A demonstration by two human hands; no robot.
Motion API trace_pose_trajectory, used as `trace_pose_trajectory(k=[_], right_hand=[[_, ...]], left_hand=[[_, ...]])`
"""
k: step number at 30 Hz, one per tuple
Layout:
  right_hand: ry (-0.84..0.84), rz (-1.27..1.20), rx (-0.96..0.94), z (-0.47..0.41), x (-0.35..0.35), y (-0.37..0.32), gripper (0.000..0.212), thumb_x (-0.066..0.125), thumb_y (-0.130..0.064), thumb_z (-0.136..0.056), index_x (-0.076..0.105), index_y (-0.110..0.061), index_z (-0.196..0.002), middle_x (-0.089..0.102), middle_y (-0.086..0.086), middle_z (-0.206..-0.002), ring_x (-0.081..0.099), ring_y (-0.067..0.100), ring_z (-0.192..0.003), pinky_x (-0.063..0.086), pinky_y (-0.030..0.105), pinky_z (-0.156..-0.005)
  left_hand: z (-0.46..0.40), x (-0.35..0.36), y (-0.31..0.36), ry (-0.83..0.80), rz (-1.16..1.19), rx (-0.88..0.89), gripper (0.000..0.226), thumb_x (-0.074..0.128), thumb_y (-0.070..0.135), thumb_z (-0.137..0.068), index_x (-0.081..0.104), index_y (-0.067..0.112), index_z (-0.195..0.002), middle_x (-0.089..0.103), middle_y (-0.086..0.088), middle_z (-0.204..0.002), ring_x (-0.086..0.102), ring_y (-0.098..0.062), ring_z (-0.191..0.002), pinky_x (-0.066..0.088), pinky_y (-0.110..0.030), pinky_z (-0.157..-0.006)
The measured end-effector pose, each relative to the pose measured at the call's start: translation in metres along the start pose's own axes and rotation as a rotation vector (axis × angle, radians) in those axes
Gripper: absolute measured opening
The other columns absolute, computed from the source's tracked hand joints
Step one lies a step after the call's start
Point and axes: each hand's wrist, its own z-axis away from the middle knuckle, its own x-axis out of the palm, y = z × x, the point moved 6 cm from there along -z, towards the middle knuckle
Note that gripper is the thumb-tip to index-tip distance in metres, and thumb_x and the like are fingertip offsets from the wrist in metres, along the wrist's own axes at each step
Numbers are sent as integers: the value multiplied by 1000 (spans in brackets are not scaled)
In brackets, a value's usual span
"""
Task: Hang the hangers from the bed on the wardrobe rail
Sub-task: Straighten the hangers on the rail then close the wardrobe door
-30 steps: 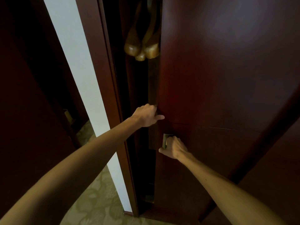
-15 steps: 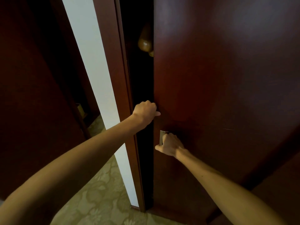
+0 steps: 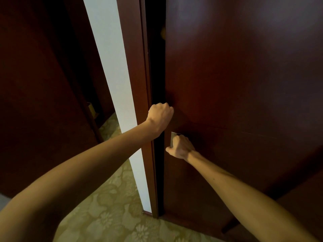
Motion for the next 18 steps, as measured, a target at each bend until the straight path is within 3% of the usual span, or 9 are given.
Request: trace_pose_trajectory(k=[6,13,18], right_hand=[[-66,95,2,-6,6,-8,40,69,-32,-91,67,1,-113,68,15,-116,67,30,-106,58,36,-85],[-87,133,-17,-14,9,-16,31,67,-30,-90,68,-2,-103,69,14,-108,69,29,-99,60,36,-80],[-106,123,17,-12,10,-12,42,67,-38,-91,68,0,-108,68,13,-108,68,28,-99,58,36,-79]], left_hand=[[3,-5,2,3,-8,32,20,55,1,-98,69,11,-107,72,-7,-100,71,-26,-91,57,-35,-69],[1,-5,2,-11,14,3,22,54,-1,-98,70,10,-108,72,-7,-102,72,-27,-96,57,-35,-71],[0,-5,3,-48,39,-11,19,58,3,-97,71,10,-109,73,-7,-103,72,-27,-96,51,-34,-65]])
